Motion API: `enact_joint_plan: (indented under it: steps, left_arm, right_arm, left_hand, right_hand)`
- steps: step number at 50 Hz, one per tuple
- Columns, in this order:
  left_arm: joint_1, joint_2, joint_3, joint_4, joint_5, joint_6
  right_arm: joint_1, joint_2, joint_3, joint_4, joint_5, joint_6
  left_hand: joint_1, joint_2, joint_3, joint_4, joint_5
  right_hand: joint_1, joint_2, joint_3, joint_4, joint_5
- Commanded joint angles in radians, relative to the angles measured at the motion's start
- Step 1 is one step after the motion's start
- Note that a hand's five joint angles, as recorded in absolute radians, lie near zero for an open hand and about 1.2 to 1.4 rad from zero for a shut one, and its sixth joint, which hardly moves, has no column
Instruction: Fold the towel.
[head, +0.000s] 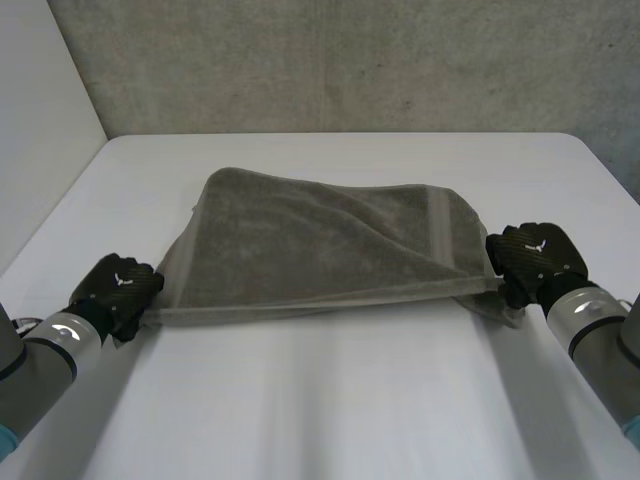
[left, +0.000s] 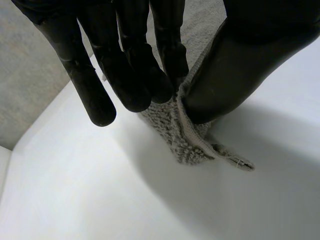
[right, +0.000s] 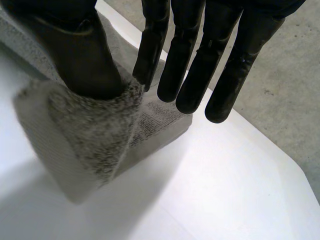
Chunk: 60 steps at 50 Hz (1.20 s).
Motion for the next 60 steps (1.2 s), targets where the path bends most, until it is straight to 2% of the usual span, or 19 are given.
enact_joint_plan:
  steps: [1,3,5,6,8,9,11,12,17,21,22,23,29,34,41,49,60]
  left_arm:
    - [-0.013,0.151,0.038,-0.047,-0.001,-0.005]
    - [-0.014,0.200,0.059,-0.072,-0.001,-0.034]
    - [-0.022,0.310,0.123,-0.130,0.000,-0.126]
    - [-0.022,0.311,0.124,-0.130,0.000,-0.126]
    - [-0.016,0.416,0.198,-0.190,0.011,-0.233]
    - [-0.016,0.416,0.199,-0.190,0.011,-0.234]
    - [-0.006,0.485,0.283,-0.236,0.015,-0.324]
    - [-0.006,0.505,0.319,-0.253,0.015,-0.358]
    - [-0.006,0.509,0.387,-0.288,0.015,-0.396]
    - [-0.003,0.493,0.383,-0.300,0.015,-0.399]
    - [-0.003,0.464,0.368,-0.303,0.015,-0.399]
    - [-0.005,0.423,0.343,-0.302,0.014,-0.395]
    - [-0.005,0.347,0.266,-0.294,0.015,-0.390]
    - [-0.003,0.292,0.197,-0.256,0.015,-0.373]
    - [0.020,0.254,0.183,-0.195,0.014,-0.367]
    - [0.040,0.202,0.208,-0.190,0.014,-0.367]
    - [0.040,0.185,0.199,-0.190,0.014,-0.367]
  right_arm:
    - [0.002,-0.085,-0.120,0.194,-0.019,-0.001]
    - [0.003,-0.120,-0.160,0.246,-0.032,-0.002]
    - [0.002,-0.192,-0.258,0.359,-0.071,0.001]
    - [0.002,-0.192,-0.258,0.360,-0.071,0.001]
    - [-0.004,-0.252,-0.368,0.459,-0.121,0.004]
    - [-0.004,-0.252,-0.369,0.460,-0.121,0.004]
    - [-0.026,-0.290,-0.491,0.548,-0.155,0.001]
    - [-0.026,-0.291,-0.491,0.549,-0.155,0.001]
    - [-0.079,-0.295,-0.663,0.720,-0.226,-0.001]
    - [-0.081,-0.271,-0.657,0.759,-0.238,-0.002]
    - [-0.077,-0.254,-0.631,0.765,-0.239,-0.004]
    - [-0.072,-0.242,-0.582,0.757,-0.246,-0.005]
    - [-0.066,-0.234,-0.382,0.648,-0.252,-0.002]
    - [-0.011,-0.248,-0.081,0.436,-0.281,0.004]
    - [0.003,-0.249,0.176,0.245,-0.307,-0.002]
    - [0.012,-0.214,0.268,0.109,-0.339,-0.019]
    - [0.006,-0.096,0.299,0.075,-0.374,-0.154]
  left_hand:
    - [0.137,0.044,0.059,0.044,0.132]
    - [0.137,0.044,0.059,0.044,0.132]
    - [0.137,0.044,0.059,0.044,0.132]
    - [0.137,0.044,0.059,0.044,0.132]
    - [0.137,0.044,0.059,0.044,0.132]
    - [0.137,0.044,0.059,0.044,0.132]
    - [0.137,0.044,0.059,0.044,0.132]
    - [0.137,0.044,0.059,0.044,0.132]
    - [0.137,0.044,0.059,0.044,0.132]
    - [0.137,0.044,0.059,0.044,0.132]
    - [0.137,0.044,0.059,0.044,0.132]
    - [0.137,0.044,0.059,0.044,0.132]
    - [0.137,0.044,0.059,0.044,0.132]
    - [0.137,0.044,0.059,0.044,0.132]
    - [0.137,0.044,0.059,0.044,0.132]
    - [0.137,0.044,0.059,0.044,0.132]
    - [0.137,0.044,0.059,0.044,0.132]
  right_hand:
    - [0.063,0.078,0.083,0.076,0.077]
    - [0.078,0.092,0.098,0.091,0.091]
    - [0.122,0.136,0.141,0.135,0.135]
    - [0.122,0.136,0.142,0.135,0.135]
    - [0.233,0.247,0.253,0.246,0.246]
    - [0.234,0.248,0.253,0.247,0.247]
    - [0.332,0.346,0.352,0.345,0.345]
    - [0.332,0.347,0.352,0.345,0.346]
    - [0.332,0.347,0.352,0.345,0.346]
    - [0.332,0.347,0.352,0.345,0.346]
    - [-0.076,-0.062,-0.057,-0.063,-0.063]
    - [-0.403,-0.389,-0.383,-0.390,-0.390]
    - [-0.450,-0.436,-0.431,-0.438,-0.437]
    - [-0.483,-0.468,-0.463,-0.470,-0.469]
    - [-0.462,-0.448,-0.443,-0.449,-0.449]
    - [-0.439,-0.424,-0.419,-0.426,-0.425]
    - [-0.465,-0.451,-0.445,-0.452,-0.452]
